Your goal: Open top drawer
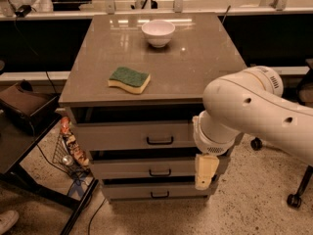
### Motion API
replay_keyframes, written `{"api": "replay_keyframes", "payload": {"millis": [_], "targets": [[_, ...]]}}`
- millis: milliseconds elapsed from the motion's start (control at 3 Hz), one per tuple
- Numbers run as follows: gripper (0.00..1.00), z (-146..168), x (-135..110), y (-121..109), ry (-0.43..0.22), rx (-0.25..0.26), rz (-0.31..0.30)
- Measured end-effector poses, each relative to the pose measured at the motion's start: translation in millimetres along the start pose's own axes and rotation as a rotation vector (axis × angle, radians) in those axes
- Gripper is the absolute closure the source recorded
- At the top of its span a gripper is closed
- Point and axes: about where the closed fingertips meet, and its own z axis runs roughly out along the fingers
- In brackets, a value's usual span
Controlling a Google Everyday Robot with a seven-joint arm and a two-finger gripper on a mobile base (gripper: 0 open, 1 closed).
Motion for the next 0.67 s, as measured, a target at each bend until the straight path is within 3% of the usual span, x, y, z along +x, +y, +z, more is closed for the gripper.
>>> {"api": "replay_keyframes", "payload": {"millis": [333, 667], "targets": [[0.0, 55.3, -31.8, -4.1, 0.018, -0.052, -0.064], [0.0, 90.9, -53.1, -8.9, 0.028, -0.082, -0.109]]}}
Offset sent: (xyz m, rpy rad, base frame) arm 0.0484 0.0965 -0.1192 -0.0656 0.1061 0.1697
